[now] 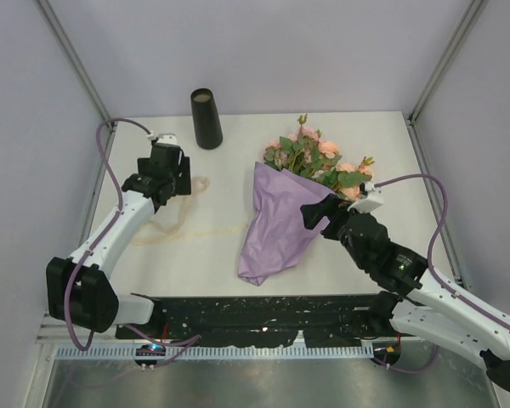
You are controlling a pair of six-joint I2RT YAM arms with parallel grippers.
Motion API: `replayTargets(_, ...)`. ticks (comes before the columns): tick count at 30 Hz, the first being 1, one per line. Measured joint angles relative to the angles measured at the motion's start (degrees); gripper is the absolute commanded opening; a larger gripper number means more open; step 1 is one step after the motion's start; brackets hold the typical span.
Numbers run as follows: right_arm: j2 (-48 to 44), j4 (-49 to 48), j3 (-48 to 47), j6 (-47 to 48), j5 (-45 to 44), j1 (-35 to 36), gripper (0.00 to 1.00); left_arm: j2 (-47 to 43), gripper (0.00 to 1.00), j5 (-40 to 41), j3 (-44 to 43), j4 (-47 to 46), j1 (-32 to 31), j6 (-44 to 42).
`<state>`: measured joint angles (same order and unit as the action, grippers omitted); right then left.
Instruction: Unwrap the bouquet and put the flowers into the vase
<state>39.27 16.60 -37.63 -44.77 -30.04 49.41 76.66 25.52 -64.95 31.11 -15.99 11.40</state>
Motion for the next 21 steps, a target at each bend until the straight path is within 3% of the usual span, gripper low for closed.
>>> replayTargets(4,-0.3,0.0,1.1,-1.1,-0.2,0.0,0.95,-0.9,0.97,-3.3,2.6,3.5,0.0,4.4)
replayTargets(11,-3.1,0.3,5.7,-4.2,-1.5,0.0,0.95,-8.0,0.89,-10.8,5.3,5.8,-3.3,6.4)
replayTargets(21,-11.7,1.7,12.4,-6.9,-5.0,0.0,0.95,-13.4,0.86,-12.5,5.8,4.4,-27.8,6.4)
